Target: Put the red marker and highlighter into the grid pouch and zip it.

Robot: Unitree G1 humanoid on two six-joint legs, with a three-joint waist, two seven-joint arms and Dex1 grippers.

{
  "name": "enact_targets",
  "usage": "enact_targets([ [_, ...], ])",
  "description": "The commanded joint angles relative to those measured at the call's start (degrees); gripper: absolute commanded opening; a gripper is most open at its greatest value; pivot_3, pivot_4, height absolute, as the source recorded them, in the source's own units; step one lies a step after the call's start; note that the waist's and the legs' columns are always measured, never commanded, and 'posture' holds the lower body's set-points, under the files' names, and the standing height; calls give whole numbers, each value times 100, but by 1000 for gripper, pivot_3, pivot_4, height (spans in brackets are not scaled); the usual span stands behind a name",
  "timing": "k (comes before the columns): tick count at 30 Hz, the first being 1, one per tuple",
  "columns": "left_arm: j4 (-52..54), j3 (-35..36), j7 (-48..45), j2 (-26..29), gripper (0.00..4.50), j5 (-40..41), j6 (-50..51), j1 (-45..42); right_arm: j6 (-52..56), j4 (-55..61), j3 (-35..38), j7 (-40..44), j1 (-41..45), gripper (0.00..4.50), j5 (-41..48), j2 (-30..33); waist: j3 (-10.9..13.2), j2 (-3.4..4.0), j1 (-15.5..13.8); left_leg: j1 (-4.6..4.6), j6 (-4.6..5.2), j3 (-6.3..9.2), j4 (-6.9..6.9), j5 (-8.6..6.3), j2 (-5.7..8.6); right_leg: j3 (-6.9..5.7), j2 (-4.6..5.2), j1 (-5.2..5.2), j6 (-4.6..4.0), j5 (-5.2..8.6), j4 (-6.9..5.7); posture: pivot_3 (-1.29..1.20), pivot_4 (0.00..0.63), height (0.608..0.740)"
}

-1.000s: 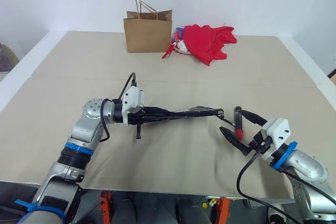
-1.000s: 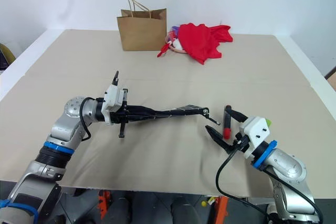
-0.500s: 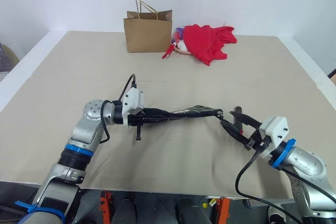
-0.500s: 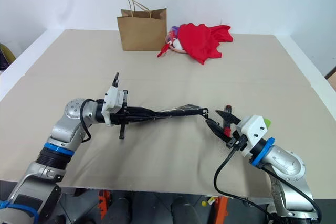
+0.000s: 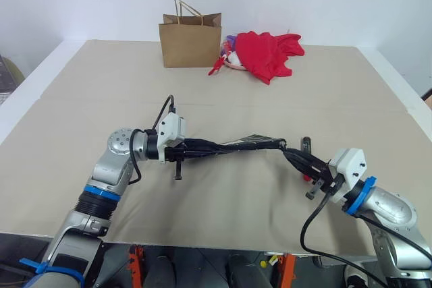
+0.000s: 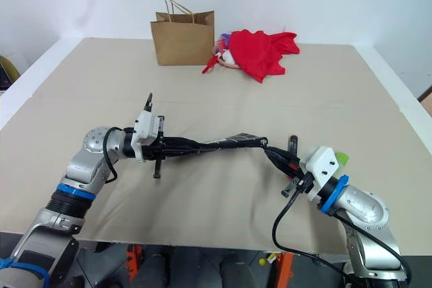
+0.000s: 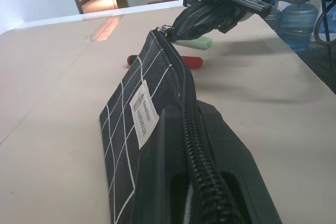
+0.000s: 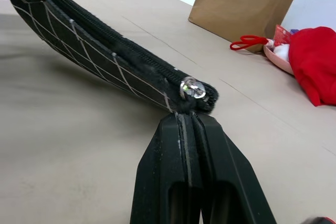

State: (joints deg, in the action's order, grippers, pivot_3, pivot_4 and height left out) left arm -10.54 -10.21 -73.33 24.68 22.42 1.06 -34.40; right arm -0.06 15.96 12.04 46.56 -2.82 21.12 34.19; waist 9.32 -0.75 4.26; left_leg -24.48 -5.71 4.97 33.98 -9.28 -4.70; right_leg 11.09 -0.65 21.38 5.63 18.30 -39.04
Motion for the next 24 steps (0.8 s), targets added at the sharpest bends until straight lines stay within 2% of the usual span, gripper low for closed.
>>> enact_targets([
  [1, 112, 147, 70, -53, 0, -3, -112, -71, 14, 409, 18, 127, 89, 66, 160, 144, 0, 1, 0, 0, 0, 0, 0, 0, 0, 0, 0, 0, 0, 0, 0, 0, 150, 740],
  [11, 0, 140, 220, -225, 0, -173, -454, -98, 568, 1120, -303, 221, 505, 66, 299, 429, 3, 2, -1, 0, 0, 1, 0, 0, 0, 0, 0, 0, 0, 0, 0, 0, 150, 740],
  [24, -43, 85, 320, -339, 0, -276, -747, -37, 1262, 1411, -901, -118, 1152, 66, 278, 215, 4, 2, -1, -1, 0, 3, 0, 0, 0, -1, 0, 0, 0, 0, 0, 0, 150, 740],
])
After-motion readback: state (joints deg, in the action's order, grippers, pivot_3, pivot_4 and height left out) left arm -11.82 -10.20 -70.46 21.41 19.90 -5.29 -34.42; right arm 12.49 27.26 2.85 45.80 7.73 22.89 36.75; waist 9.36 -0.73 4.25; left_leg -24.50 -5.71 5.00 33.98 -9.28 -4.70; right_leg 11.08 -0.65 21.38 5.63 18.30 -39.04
